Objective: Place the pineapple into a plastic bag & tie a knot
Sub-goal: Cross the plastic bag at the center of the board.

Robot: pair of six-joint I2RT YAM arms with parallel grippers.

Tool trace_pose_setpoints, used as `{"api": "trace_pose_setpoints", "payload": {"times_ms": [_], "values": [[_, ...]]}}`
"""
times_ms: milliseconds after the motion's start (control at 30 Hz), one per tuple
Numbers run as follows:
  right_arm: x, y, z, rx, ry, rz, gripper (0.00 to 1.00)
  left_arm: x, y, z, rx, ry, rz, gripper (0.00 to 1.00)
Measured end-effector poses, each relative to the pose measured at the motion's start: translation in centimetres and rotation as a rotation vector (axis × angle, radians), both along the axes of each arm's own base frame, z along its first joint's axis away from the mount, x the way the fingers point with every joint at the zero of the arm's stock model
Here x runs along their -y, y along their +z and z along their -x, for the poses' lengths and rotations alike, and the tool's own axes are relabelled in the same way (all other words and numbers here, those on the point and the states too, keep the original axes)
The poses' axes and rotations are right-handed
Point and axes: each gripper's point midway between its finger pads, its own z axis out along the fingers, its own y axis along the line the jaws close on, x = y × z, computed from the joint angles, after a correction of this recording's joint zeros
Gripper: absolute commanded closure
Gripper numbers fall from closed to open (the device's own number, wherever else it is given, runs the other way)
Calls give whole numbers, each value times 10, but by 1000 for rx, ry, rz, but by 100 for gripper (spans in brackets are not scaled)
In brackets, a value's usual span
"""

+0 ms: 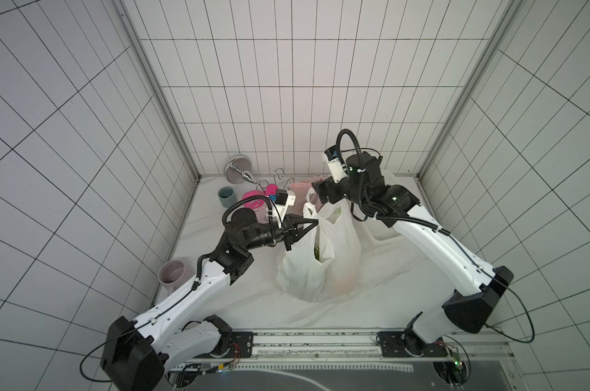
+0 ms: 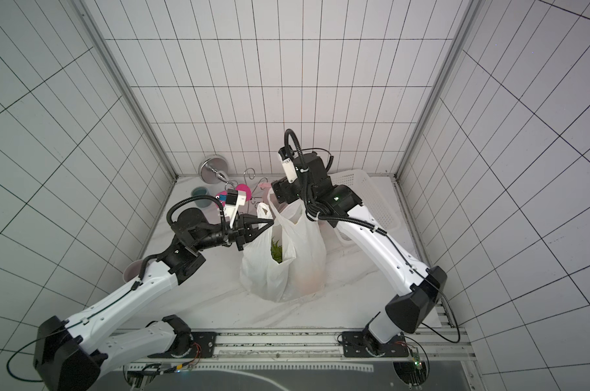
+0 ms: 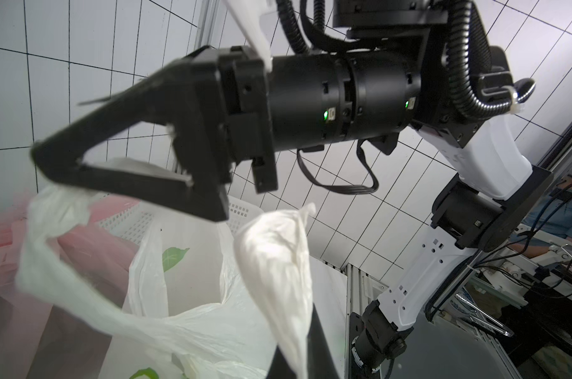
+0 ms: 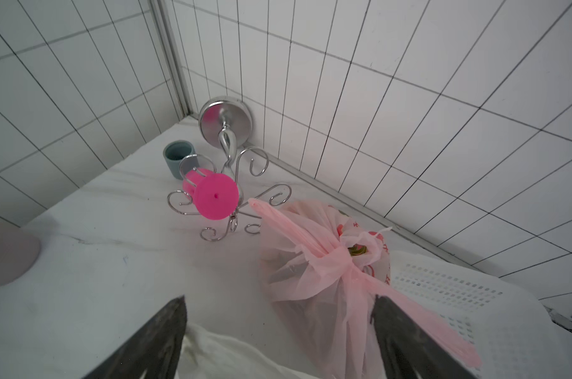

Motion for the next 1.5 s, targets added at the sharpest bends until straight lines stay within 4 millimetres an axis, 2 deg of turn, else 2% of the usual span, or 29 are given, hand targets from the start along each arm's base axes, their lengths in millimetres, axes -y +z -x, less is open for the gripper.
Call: {"api": "trace_pose_setpoints", "payload": {"times_ms": [67, 167, 400, 533, 633, 700, 733, 800, 867, 900, 967, 1033, 1133, 1233, 1367, 1433, 1500], "values": [[-12, -15, 0, -25, 24, 40, 10, -1, -1, 0, -7, 6, 3, 100], [-23, -22, 4, -35, 57, 63, 10, -3, -1, 0, -10, 13, 8, 100], [-37, -3, 16, -7, 119, 34, 9, -6, 2, -1, -5, 25, 15, 100], [-38, -3, 17, -4, 116, 44, 10, -8, 2, 0, -2, 29, 18, 100], [-35, -6, 13, 2, 86, 65, 17, -10, 3, 0, -2, 32, 21, 100], [-31, -9, 9, 6, 55, 80, 25, -10, 4, 0, -1, 34, 22, 100], [-30, -10, 7, 9, 41, 89, 32, -10, 4, 0, -2, 36, 22, 100], [-27, -12, 3, 15, 17, 103, 53, -11, 3, 0, -3, 37, 22, 100], [-23, -13, -1, 21, -11, 111, 81, -11, 3, 0, -5, 37, 22, 100], [-21, -12, -2, 25, -23, 113, 89, -11, 2, 0, -6, 38, 21, 100], [-19, -7, -5, 44, -48, 104, 99, -12, 2, -1, -7, 43, 21, 100], [-16, 1, -6, 70, -63, 85, 100, -13, 2, -2, -6, 51, 22, 100], [-5, 18, 4, 108, -66, 41, 100, -17, 2, -5, -5, 75, 24, 100], [7, 43, 25, 145, -24, -38, 100, -23, -2, -14, -20, 122, 14, 100], [25, 70, 59, 161, 115, -179, 100, -32, -12, -43, -92, 217, -41, 100], [22, 74, 76, 150, 224, -233, 100, -32, -17, -58, -125, 236, -76, 100], [10, 72, 91, 121, 340, -275, 100, -29, -25, -71, -161, 243, -117, 100]]}}
